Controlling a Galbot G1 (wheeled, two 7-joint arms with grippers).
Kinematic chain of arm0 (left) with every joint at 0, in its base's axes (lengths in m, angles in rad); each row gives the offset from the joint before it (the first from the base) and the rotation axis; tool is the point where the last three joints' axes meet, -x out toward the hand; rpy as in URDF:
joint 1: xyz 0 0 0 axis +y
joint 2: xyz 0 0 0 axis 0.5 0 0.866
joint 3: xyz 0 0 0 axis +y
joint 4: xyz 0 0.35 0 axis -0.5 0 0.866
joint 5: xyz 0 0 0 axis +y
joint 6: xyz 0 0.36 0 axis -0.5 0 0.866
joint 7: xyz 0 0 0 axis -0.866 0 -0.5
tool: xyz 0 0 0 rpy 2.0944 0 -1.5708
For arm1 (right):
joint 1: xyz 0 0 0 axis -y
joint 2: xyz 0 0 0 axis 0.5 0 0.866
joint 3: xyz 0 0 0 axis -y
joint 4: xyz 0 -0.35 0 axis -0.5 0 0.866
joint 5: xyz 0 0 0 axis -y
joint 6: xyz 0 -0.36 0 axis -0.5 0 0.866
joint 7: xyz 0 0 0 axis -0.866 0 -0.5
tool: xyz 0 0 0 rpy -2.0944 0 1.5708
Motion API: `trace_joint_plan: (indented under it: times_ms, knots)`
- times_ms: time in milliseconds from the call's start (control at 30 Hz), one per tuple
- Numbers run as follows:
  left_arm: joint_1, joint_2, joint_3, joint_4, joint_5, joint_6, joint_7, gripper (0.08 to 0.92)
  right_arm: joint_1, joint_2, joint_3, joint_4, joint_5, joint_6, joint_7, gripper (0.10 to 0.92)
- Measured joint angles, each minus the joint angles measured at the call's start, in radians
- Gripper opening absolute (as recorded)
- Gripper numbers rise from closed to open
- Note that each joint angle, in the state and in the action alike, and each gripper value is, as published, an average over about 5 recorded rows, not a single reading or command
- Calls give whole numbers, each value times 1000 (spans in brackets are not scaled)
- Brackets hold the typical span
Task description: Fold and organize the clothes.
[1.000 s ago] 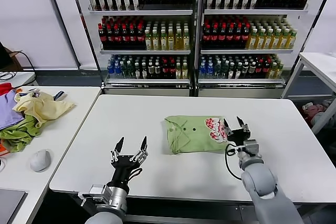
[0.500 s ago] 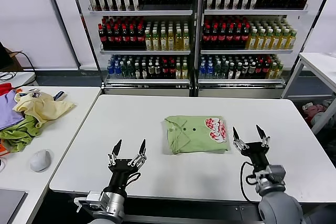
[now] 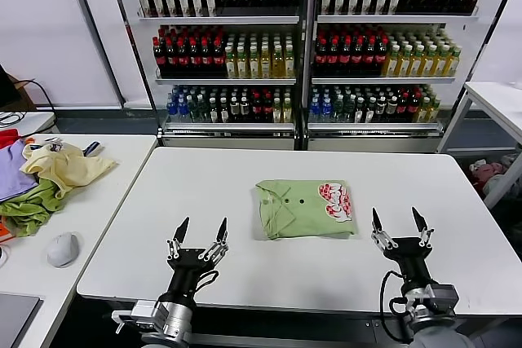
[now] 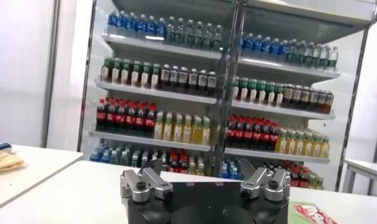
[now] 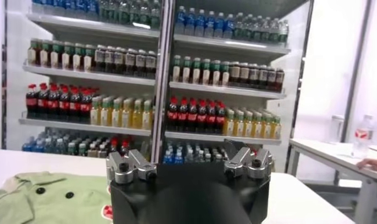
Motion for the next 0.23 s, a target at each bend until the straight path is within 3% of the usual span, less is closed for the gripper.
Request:
trace_joint_plan:
  times_ms: [233]
  knots:
    - [-5,4,2,-2,0,9,1,823,-33,21,11,19,-14,12,6,823]
